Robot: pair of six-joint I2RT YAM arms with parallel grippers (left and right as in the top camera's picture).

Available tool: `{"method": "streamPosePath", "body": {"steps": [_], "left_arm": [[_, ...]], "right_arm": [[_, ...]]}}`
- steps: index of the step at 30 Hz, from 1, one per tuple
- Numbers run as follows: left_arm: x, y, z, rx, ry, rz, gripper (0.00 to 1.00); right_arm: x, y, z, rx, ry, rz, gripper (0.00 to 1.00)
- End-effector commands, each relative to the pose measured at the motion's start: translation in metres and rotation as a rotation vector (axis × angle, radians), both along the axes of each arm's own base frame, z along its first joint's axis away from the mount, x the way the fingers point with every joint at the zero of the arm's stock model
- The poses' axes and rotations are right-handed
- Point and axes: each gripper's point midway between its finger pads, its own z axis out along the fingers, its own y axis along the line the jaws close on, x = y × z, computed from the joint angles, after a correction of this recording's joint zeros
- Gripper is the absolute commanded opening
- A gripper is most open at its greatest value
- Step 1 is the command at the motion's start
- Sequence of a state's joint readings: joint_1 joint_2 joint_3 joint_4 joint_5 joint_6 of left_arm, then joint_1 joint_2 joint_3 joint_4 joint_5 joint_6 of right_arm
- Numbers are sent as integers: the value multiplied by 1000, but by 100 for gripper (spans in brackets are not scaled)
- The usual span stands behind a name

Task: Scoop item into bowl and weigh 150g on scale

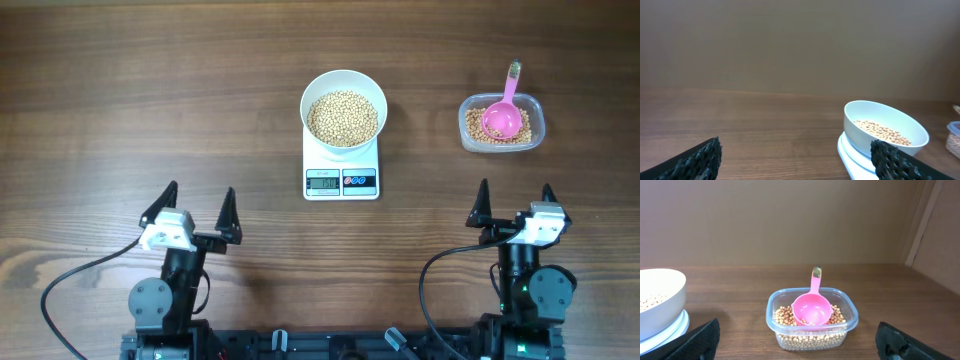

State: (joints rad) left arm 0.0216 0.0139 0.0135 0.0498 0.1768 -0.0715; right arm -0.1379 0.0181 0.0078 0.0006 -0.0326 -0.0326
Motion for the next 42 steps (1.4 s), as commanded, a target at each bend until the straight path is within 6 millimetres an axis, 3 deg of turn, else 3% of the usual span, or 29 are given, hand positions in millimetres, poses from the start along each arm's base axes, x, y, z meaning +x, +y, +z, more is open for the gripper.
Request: {"method": "streamPosePath", "body": {"steps": [1,6,26,31,42], "left_arm": [[1,7,-4,10,4,32,100],[0,7,-30,-85,125,32,100],[1,6,-31,-90,132,33,100],[0,2,-31,41,112,11,100],[2,18,-33,41,122,102,100]], "right_arm": [[0,2,2,-19,-11,8,100],[0,2,2,-19,-11,8,100],[0,2,2,-19,-11,8,100],[0,2,2,-19,-11,8,100],[0,2,2,-19,-11,8,100]]}}
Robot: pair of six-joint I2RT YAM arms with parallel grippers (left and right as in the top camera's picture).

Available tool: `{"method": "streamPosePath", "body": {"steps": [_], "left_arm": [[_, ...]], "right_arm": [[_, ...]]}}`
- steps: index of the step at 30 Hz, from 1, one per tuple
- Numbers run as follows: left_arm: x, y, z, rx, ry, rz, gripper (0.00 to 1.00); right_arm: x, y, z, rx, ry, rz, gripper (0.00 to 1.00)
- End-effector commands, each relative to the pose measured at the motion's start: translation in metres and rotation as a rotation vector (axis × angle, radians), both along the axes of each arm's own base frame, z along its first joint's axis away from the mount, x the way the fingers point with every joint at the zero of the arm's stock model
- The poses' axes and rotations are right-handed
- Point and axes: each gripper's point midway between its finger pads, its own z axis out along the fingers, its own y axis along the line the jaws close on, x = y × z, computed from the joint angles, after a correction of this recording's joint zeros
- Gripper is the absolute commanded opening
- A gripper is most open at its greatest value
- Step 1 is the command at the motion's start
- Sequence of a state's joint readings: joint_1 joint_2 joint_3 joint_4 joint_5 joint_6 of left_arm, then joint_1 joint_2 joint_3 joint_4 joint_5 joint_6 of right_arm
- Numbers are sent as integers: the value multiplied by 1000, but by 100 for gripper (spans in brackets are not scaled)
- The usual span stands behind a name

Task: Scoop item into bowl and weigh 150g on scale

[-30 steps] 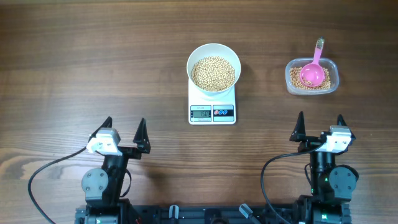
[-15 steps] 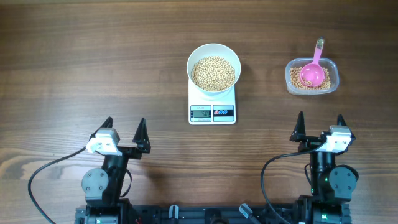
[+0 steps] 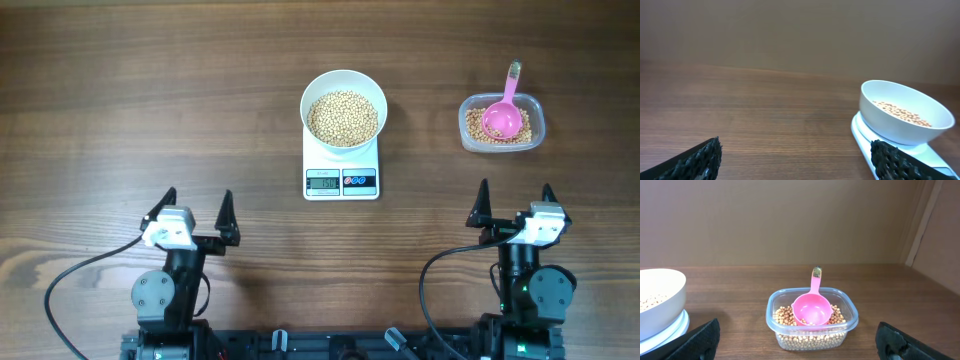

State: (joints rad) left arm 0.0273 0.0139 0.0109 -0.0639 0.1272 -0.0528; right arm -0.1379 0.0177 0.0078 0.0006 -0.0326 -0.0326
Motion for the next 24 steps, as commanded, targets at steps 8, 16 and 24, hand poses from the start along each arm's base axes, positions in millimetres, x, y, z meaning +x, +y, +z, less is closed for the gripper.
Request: {"method": "streamPosePath", "body": {"steps": [8,16,24], "left_arm": [[0,10,-4,107,5,54,100],[1,11,-5,110,6,58,100],[1,11,-4,110,4,57,100]], "right_arm": [[0,2,2,-19,-11,8,100],[0,2,2,-19,-11,8,100],[0,2,2,-18,-11,8,100]]}}
